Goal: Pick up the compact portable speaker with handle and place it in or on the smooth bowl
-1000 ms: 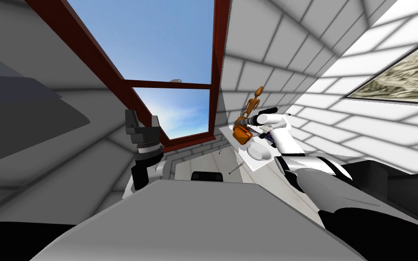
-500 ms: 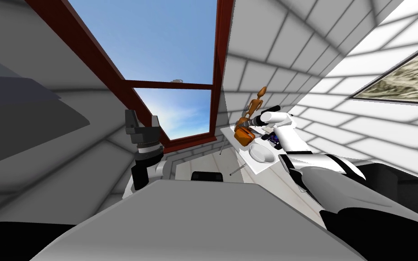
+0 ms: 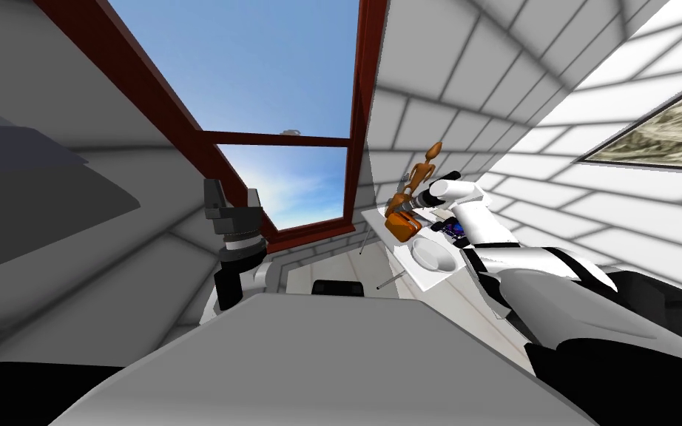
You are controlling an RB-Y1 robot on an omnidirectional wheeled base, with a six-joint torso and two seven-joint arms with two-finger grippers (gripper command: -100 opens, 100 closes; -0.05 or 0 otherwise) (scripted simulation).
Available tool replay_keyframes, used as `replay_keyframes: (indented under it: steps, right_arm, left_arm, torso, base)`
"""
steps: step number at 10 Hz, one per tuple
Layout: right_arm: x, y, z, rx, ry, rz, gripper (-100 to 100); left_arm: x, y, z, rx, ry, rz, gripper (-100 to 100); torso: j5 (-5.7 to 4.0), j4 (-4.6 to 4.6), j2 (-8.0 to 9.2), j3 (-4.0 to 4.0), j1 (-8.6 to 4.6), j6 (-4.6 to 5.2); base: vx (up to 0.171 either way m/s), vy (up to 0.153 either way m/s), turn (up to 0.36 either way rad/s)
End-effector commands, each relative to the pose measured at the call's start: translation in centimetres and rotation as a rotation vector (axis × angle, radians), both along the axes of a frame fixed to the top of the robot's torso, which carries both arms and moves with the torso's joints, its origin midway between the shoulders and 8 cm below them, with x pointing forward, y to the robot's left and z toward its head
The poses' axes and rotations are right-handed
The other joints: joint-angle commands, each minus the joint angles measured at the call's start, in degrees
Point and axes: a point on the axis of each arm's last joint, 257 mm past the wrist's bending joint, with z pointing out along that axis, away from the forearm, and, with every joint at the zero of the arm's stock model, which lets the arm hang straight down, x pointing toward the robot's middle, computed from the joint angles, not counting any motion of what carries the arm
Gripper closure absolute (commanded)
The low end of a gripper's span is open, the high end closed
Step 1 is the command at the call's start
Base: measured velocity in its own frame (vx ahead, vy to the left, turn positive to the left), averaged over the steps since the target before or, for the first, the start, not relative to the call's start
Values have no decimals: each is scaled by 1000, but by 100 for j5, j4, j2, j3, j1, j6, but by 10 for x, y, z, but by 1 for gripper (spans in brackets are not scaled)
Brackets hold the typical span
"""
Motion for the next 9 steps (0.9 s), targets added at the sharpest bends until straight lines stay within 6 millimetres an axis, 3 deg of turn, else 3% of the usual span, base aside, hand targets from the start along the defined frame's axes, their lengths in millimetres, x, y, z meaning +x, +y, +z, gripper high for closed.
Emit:
replay_keyframes:
  steps: [1,4,7,8,9]
  right_arm:
    - [-10,-3,-3,-4,38,4,-100]
    - [-40,-29,-17,-29,172,12,-100]
    - [-67,-39,-28,-31,280,18,-100]
    - [-68,-39,-28,-31,283,18,-100]
    - [-85,-49,-34,-33,345,19,-100]
  left_arm:
    - [0,0,0,0,0,0,0]
    - [0,0,0,0,0,0,0]
    - [0,0,0,0,0,0,0]
    - [0,0,0,0,0,0,0]
    - [0,0,0,0,0,0,0]
  torso:
    - [0,0,0,0,0,0]
    - [0,2,5,3,-1,0]
    - [0,-2,-7,-4,-1,-1]
    - [0,-1,-2,-1,-2,0]
    - [-1,2,11,6,-6,0]
  base:
    - [30,13,-1]
    - [65,35,3]
    - [76,34,-2]
    - [21,16,-2]
    - [56,31,-3]
